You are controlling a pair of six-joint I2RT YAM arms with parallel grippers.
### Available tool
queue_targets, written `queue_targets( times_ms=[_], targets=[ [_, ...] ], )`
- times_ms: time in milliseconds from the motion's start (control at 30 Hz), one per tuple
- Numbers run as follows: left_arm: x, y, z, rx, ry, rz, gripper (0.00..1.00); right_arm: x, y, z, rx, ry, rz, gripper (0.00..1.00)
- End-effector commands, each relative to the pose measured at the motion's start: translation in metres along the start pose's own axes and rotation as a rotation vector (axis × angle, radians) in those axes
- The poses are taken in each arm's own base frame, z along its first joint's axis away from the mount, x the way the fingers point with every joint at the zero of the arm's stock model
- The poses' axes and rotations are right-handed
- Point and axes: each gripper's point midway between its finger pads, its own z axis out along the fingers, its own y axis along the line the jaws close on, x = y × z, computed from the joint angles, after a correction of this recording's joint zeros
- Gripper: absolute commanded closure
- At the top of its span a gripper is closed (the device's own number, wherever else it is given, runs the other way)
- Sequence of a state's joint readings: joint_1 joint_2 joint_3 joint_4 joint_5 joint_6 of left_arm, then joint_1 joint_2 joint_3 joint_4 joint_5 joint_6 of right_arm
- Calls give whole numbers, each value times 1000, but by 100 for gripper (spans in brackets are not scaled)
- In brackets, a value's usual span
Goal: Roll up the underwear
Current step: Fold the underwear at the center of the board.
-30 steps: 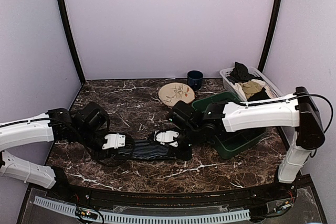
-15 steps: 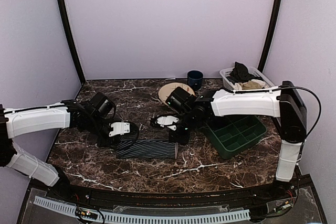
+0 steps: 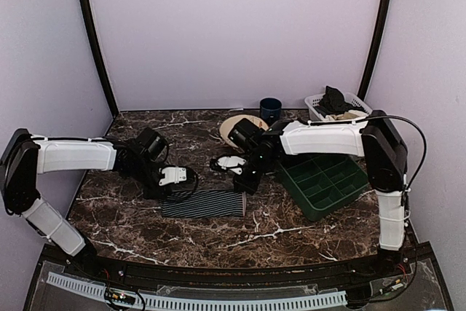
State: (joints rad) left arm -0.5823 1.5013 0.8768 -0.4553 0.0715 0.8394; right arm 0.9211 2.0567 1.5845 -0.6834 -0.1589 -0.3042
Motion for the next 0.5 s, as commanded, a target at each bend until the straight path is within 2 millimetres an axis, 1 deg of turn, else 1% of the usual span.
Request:
queue_targets(
  times_ms=[0, 100, 233, 300, 367, 400, 433, 467],
  targets=[
    [-2, 14, 7, -34, 6, -2, 100, -4, -9, 9, -3, 3, 27, 100],
    [-2, 16, 14, -33, 14, -12, 100, -1, -11, 17, -7, 19, 35, 100],
    [3, 20, 22, -42, 39, -33, 100, 8, -13, 27, 4, 48, 55, 95],
    [4, 23, 24, -53, 51, -40, 97, 8, -14, 28, 9, 53, 64, 90],
    [4, 28, 21, -73, 49, -56, 88, 5, -17, 23, 24, 49, 73, 84],
    [3, 31, 18, -90, 48, -69, 82, 2, -19, 19, 34, 43, 79, 82],
    [1, 39, 13, -127, 46, -94, 75, -1, -21, 15, 50, 37, 93, 80],
    [0, 47, 8, -163, 49, -123, 66, -4, -24, 9, 59, 27, 101, 77]
  ],
)
